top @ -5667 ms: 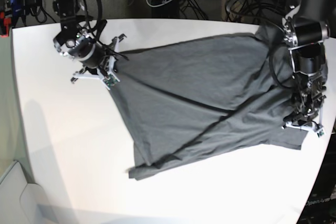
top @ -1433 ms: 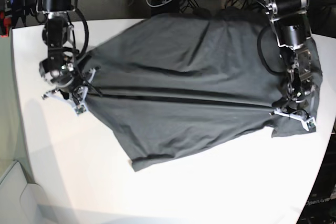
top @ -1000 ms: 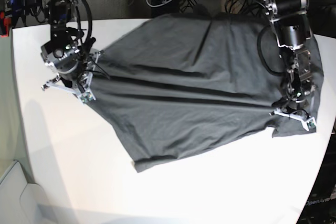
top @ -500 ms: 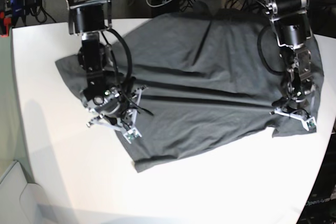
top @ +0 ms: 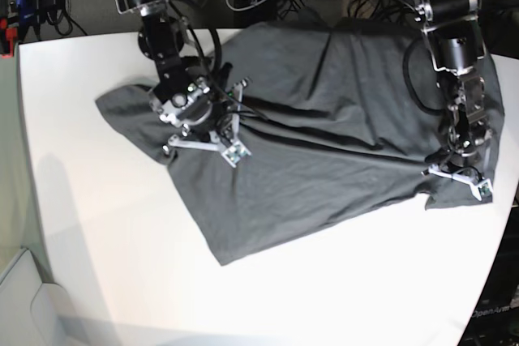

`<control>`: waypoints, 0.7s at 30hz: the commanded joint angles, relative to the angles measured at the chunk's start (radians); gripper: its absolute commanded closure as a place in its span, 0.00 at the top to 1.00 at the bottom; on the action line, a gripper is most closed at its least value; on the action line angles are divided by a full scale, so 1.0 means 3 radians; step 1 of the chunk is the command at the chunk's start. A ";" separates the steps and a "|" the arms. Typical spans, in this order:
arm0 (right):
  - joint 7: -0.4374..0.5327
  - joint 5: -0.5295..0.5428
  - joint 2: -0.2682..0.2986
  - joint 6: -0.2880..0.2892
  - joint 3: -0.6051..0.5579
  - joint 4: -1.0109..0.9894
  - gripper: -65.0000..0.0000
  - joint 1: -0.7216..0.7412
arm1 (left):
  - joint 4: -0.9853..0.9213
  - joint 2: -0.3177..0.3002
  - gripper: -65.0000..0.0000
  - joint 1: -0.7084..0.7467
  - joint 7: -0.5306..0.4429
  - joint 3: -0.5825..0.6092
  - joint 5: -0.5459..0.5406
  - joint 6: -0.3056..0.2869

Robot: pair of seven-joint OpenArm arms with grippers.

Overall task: Layout the t-shirt on the table in an organized manner, then fold the t-shirt properly
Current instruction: 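Press the right gripper onto the t-shirt and slide it across the fabric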

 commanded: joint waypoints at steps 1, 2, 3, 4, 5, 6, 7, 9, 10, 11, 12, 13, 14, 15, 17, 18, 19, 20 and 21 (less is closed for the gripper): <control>-0.0102 0.0021 0.0000 0.0047 -0.0061 0.0072 0.00 -0.0032 | 0.0020 -0.0049 0.00 -0.0054 0.0048 -0.0010 0.0013 0.0026; -0.0107 0.0021 0.0011 0.0047 -0.0112 0.0129 0.00 -0.0068 | 0.0020 -0.0049 0.00 -0.0054 0.0048 -0.0010 0.0013 0.0026; -0.0107 0.0021 0.0011 0.0047 -0.0138 0.0164 0.00 -0.0089 | 0.0020 -0.0049 0.00 -0.0054 0.0053 -0.0010 0.0013 0.0026; -0.0107 0.0021 0.0011 0.0047 -0.0143 0.0175 0.00 -0.0089 | 0.0020 -0.0049 0.00 -0.0054 0.0053 -0.0010 0.0013 0.0026; -0.0107 0.0021 0.0011 0.0047 -0.0148 0.0164 0.00 -0.0078 | 0.0020 -0.0049 0.00 -0.0054 0.0053 -0.0010 0.0013 0.0026; -0.0107 0.0021 0.0011 0.0047 -0.0148 0.0154 0.00 -0.0068 | 0.0020 -0.0049 0.00 -0.0060 0.0053 -0.0005 0.0013 0.0026; -0.0107 0.0021 0.0011 0.0047 -0.0148 0.0139 0.00 -0.0063 | 0.0020 -0.0049 0.00 -0.0060 0.0053 -0.0010 0.0013 0.0026; -0.0107 0.0021 0.0011 0.0047 -0.0148 0.0123 0.00 0.0004 | 0.0020 -0.0049 0.00 -0.0060 0.0053 -0.0005 0.0013 0.0026; -0.0107 0.0015 0.0016 0.0047 -0.0148 0.0123 0.00 0.0034 | 0.0020 -0.0049 0.00 -0.0054 0.0053 0.0000 0.0013 0.0026; -0.0107 0.0015 0.0016 0.0047 -0.0148 0.0144 0.00 0.0055 | 0.0020 -0.0049 0.00 -0.0054 0.0053 0.0000 0.0013 0.0026; -0.0123 0.0015 0.0041 0.0047 -0.0148 0.0185 0.00 0.0075 | 0.0020 -0.0049 0.00 -0.0054 0.0053 0.0000 0.0013 0.0026; -0.0164 0.0015 0.0082 0.0047 -0.0143 0.0277 0.00 0.0090 | 0.0025 -0.0049 0.00 -0.0054 0.0053 -0.0005 0.0013 0.0026; -0.0225 0.0015 0.0097 0.0047 -0.0143 0.0359 0.00 0.0111 | 0.0025 -0.0049 0.00 -0.0054 0.0053 -0.0005 0.0013 0.0026; -0.0302 0.0015 0.0103 0.0047 -0.0143 0.0461 0.00 0.0137 | 0.0025 -0.0049 0.00 -0.0054 0.0053 -0.0010 0.0013 0.0026; -0.0414 0.0015 0.0108 0.0047 -0.0143 0.0625 0.00 0.0239 | 0.0025 -0.0049 0.00 -0.0054 0.0053 -0.0010 0.0013 0.0026; -0.0455 0.0015 0.0108 0.0047 -0.0143 0.0676 0.00 0.0305 | 0.0025 -0.0049 0.00 -0.0049 0.0053 -0.0010 0.0013 0.0026; -0.0486 0.0021 0.0108 0.0047 -0.0143 0.0701 0.00 0.0377 | 0.0025 -0.0049 0.00 -0.0049 0.0053 -0.0010 0.0013 0.0026; -0.0501 0.0026 0.0108 0.0047 -0.0143 0.0701 0.00 0.0454 | 0.0025 -0.0049 0.00 -0.0044 0.0053 -0.0010 0.0013 0.0026; -0.0501 0.0036 0.0103 0.0047 -0.0143 0.0691 0.00 0.0520 | 0.0025 -0.0049 0.00 -0.0044 0.0053 -0.0010 0.0013 0.0026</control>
